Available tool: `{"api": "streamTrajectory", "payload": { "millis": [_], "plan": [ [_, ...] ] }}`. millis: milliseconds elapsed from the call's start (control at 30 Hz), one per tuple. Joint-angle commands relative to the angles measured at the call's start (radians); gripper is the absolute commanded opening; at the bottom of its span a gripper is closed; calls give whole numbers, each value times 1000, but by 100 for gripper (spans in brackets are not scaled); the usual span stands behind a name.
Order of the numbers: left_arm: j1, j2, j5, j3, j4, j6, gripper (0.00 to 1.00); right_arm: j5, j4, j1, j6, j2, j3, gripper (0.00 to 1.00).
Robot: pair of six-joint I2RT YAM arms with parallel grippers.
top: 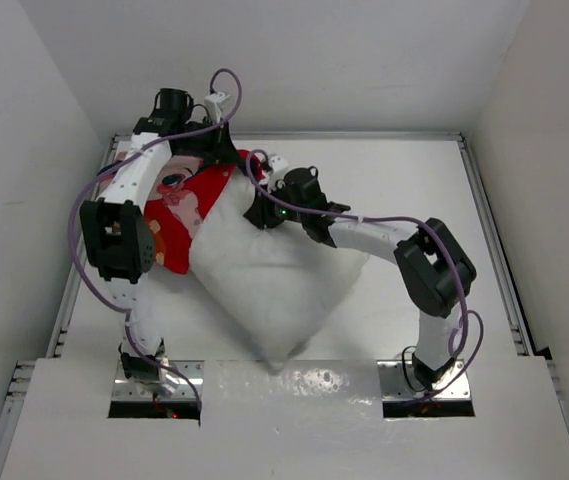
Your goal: Put the pillow into the pillowcase
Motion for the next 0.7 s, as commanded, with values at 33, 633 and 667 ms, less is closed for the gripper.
{"api": "streamTrajectory", "payload": {
  "millis": [33,633,667],
  "plan": [
    [-8,-176,411,-48,117,-11,0,-88,57,24,99,-161,-76,46],
    [-11,-181,390,-11,-125,108,0,-178,-49,-6,130,-172,-225,98],
    [-11,-176,394,-8,-125,104,0,-195,-34,14,141,-166,-239,97]
  ]
}}
